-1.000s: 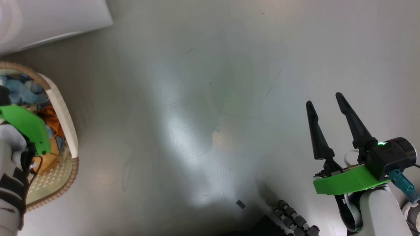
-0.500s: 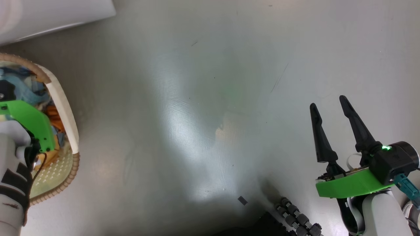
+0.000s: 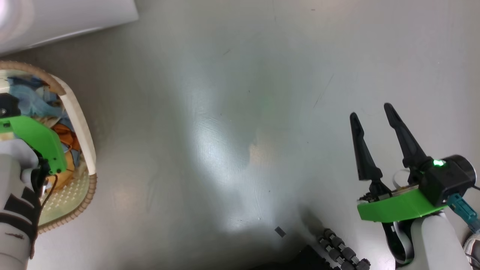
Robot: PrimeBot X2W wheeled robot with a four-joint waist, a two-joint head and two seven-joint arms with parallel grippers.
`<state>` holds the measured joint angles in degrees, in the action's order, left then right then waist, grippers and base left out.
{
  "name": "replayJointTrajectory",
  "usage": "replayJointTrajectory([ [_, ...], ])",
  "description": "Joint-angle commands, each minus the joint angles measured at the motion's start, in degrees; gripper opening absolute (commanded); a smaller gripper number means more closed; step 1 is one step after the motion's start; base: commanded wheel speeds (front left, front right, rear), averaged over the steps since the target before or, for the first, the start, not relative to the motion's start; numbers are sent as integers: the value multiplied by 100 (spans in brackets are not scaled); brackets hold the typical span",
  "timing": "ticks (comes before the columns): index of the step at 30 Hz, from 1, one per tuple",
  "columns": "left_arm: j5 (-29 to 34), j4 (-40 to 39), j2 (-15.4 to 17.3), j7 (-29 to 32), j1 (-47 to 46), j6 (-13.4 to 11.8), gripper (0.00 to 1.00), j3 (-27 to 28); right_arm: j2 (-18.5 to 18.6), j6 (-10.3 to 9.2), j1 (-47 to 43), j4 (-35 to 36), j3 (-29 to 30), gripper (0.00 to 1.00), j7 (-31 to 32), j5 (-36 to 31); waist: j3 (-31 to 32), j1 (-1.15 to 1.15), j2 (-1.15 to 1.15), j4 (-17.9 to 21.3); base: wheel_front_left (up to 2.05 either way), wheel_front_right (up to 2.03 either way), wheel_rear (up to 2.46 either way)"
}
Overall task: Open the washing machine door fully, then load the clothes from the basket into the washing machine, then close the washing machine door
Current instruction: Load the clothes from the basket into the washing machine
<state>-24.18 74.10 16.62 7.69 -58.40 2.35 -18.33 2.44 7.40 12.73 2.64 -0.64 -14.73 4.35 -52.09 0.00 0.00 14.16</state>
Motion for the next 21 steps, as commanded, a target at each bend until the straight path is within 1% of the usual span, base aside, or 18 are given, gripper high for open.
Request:
replayJointTrajectory([
  [1, -102, -15, 222, -107, 272, 21, 0, 124, 43, 9, -48, 70, -140, 100, -27, 14, 94, 0, 0, -24, 0, 0, 0],
  [7, -240, -15, 207, -301, 486, 85, 0, 200, 43, 9, 153, -34, -189, 100, -27, -41, 368, 0, 0, -105, 0, 0, 0],
  [13, -397, -15, 67, -500, 818, 189, 0, 256, 43, 9, 206, -221, -238, 100, -27, -183, 949, 0, 0, -348, 0, 0, 0],
  [21, -508, -15, -23, -1038, 1291, 345, 0, 246, 43, 9, 158, -478, -311, 100, -27, -276, 1798, 0, 0, -604, 0, 0, 0],
])
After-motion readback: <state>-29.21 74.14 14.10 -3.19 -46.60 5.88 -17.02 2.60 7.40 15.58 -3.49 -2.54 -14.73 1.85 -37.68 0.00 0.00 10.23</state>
